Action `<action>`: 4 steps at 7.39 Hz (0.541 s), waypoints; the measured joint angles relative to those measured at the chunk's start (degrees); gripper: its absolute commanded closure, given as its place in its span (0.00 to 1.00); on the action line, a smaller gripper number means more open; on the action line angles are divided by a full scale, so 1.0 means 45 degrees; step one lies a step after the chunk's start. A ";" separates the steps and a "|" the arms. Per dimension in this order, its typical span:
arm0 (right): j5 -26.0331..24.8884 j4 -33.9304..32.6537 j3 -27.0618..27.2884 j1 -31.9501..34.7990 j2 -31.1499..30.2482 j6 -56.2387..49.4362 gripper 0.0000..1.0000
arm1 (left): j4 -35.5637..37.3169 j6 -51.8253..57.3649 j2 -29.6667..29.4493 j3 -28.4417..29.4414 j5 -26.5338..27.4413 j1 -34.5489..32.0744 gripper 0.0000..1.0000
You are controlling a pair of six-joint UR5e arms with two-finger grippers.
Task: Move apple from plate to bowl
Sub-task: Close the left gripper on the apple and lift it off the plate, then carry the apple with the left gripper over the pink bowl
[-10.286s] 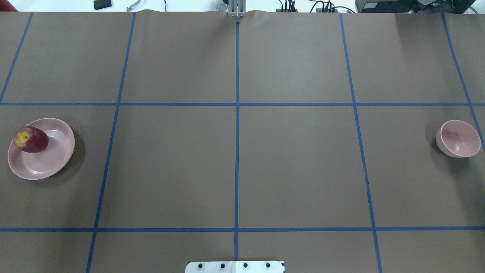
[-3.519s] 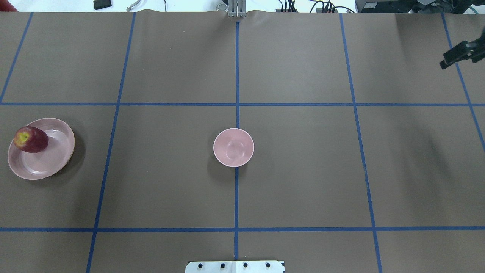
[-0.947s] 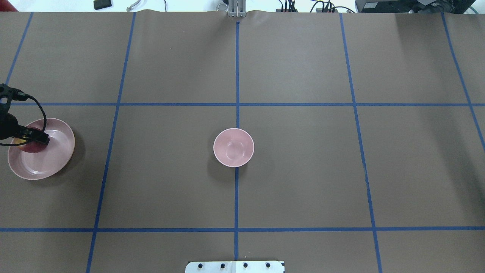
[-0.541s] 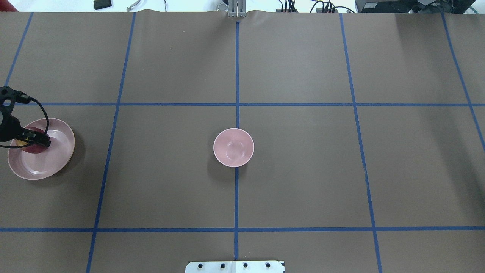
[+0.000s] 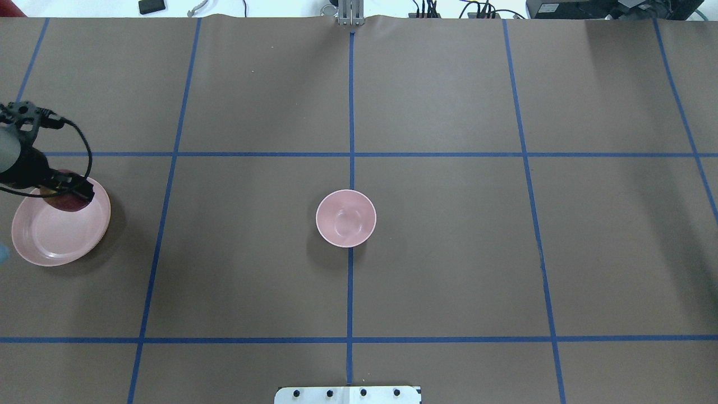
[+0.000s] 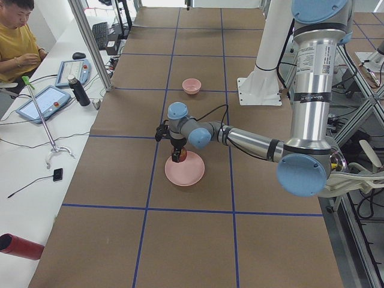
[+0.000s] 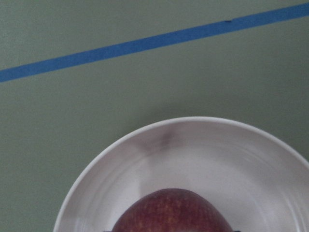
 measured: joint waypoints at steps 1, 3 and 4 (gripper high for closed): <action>0.0009 -0.0001 0.0000 0.0000 -0.0003 0.0005 0.00 | 0.2367 -0.0167 -0.1493 -0.0635 -0.0017 0.0017 1.00; 0.0014 -0.0001 0.0002 0.0000 0.0000 0.0012 0.00 | 0.5499 -0.1820 -0.4692 -0.0920 -0.0025 0.0636 1.00; 0.0015 -0.0002 0.0002 0.0000 0.0003 0.0024 0.00 | 0.5989 -0.3188 -0.5966 -0.0662 0.0007 0.1334 1.00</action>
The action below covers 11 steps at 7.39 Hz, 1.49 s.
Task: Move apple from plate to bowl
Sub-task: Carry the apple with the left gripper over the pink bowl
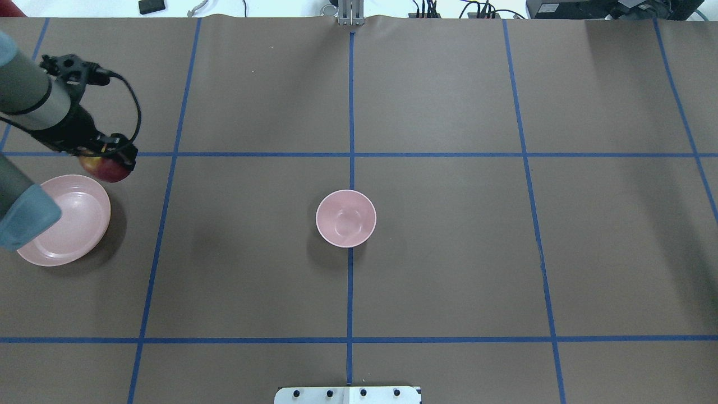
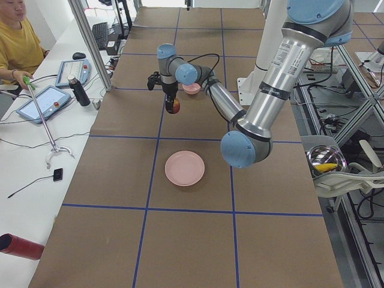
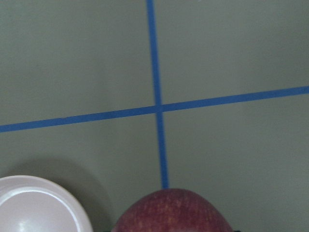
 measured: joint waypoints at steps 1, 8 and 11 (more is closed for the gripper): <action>0.0000 0.0000 0.0002 0.0000 -0.0001 0.0012 0.00 | 0.0163 -0.1421 -0.1243 0.0552 0.0255 0.0824 1.00; 0.0000 0.0001 -0.0011 0.0000 0.0055 0.0027 0.00 | -0.3174 -0.5134 -0.4519 0.5365 0.2289 0.3988 0.94; 0.0013 0.0001 -0.0122 0.0000 0.0106 0.0029 0.00 | -0.3406 -0.5182 -0.4541 0.5555 0.2475 0.4504 0.33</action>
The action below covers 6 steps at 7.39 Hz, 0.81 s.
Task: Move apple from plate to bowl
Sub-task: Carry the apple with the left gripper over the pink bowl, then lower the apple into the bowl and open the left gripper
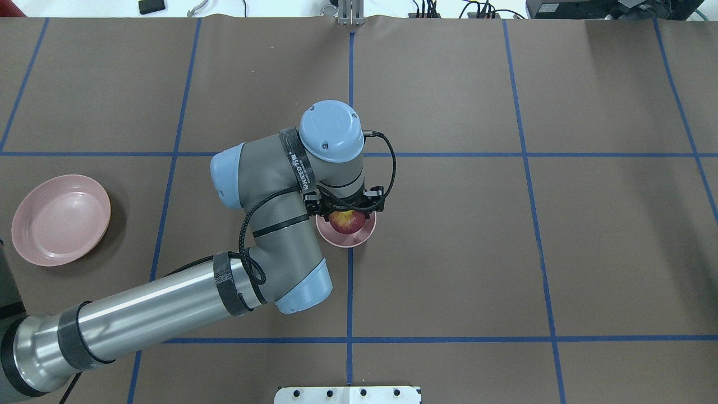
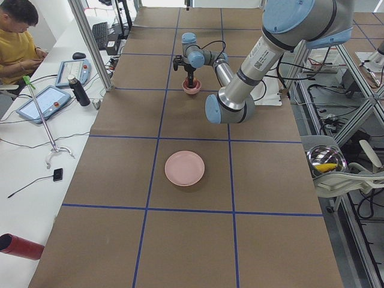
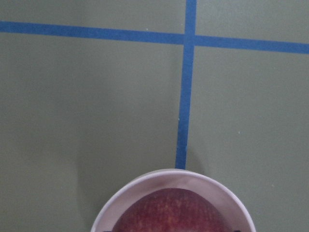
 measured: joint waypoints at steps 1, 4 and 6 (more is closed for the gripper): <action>-0.0003 0.0000 -0.0029 0.0000 0.0019 -0.0004 0.00 | -0.0014 0.0005 0.0007 0.0004 0.0008 0.0068 0.02; -0.0002 0.0000 -0.0057 -0.0012 0.0058 -0.0007 0.00 | -0.0218 0.0045 0.0075 -0.0031 0.0033 0.0105 0.01; 0.0001 0.0000 -0.0059 -0.0008 0.0063 -0.0007 0.00 | -0.0222 0.0115 0.0211 -0.0617 0.0064 0.0012 0.01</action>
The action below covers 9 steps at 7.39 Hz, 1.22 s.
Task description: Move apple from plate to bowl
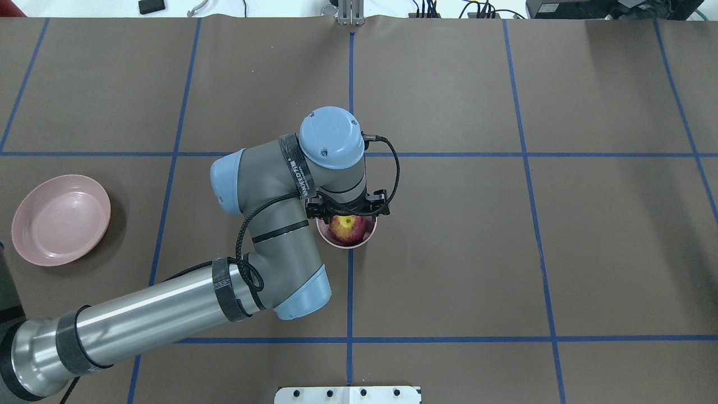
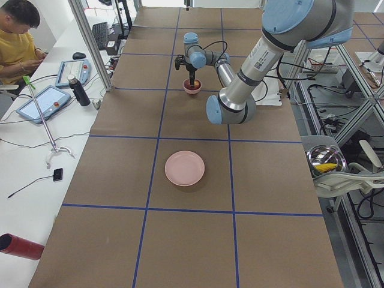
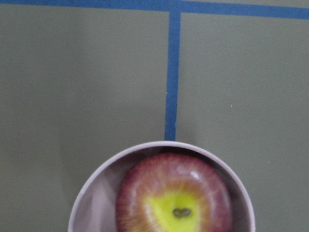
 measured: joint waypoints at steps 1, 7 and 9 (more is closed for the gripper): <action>0.0000 0.0000 -0.0001 0.0005 0.0001 0.0000 0.00 | 0.0250 0.0052 0.0355 -0.0790 -0.0021 -0.0203 0.01; -0.0041 -0.0009 -0.0151 0.0011 -0.0014 0.0004 0.00 | 0.3576 1.0208 0.7136 -0.6662 -0.2646 -0.6654 0.01; -0.0052 -0.0025 -0.0168 0.0076 -0.0072 0.0364 0.00 | 0.3509 1.4096 0.9067 -0.5865 -0.3549 -1.0015 0.01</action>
